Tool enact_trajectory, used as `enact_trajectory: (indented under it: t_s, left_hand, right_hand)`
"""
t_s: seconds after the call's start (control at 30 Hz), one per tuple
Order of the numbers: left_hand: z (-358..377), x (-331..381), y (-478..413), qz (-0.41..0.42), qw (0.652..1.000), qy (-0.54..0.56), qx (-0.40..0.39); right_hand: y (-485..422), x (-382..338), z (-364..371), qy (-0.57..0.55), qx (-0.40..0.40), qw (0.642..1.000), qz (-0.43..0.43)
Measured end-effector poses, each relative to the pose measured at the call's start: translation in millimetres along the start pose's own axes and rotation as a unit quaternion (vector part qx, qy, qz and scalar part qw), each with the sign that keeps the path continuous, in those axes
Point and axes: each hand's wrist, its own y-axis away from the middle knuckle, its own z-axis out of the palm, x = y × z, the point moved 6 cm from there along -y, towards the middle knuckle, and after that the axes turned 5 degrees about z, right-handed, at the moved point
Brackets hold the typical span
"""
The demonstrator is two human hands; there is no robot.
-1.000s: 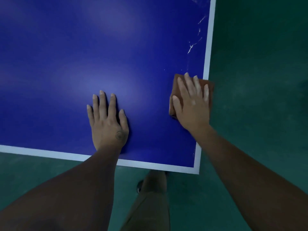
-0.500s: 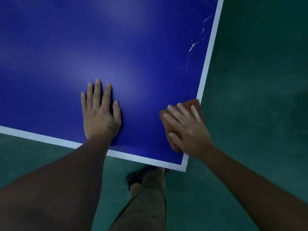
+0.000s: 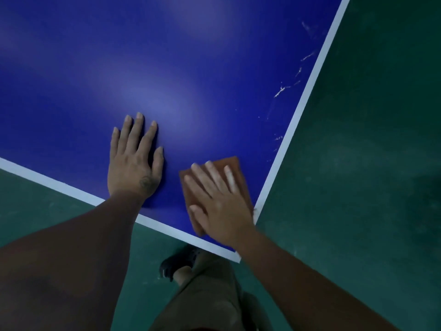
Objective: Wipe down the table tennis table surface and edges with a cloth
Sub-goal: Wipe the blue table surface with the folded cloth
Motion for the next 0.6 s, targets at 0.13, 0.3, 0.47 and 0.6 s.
enact_trajectory:
  t_s: [0.13, 0.3, 0.47, 0.6]
  left_hand:
    - [1.3, -0.8, -0.4, -0.003, 1.0, 0.005, -0.001]
    - [-3.3, 0.6, 0.6, -0.005, 1.0, 0.009, -0.002]
    - [-5.1, 1.4, 0.6, -0.005, 1.0, 0.007, -0.009]
    - [-6.3, 3.1, 2.6, -0.008, 1.0, -0.004, -0.013]
  right_hand:
    - [7.6, 25.0, -9.1, -0.004, 0.002, 1.0, -0.023]
    - [-1.3, 63.7, -16.7, 0.034, 0.016, 0.995, 0.089]
    - [4.5, 27.7, -5.2, 0.023, 0.046, 0.991, 0.123]
    - [41.0, -2.6, 9.9, -0.025, 0.002, 0.999, -0.028]
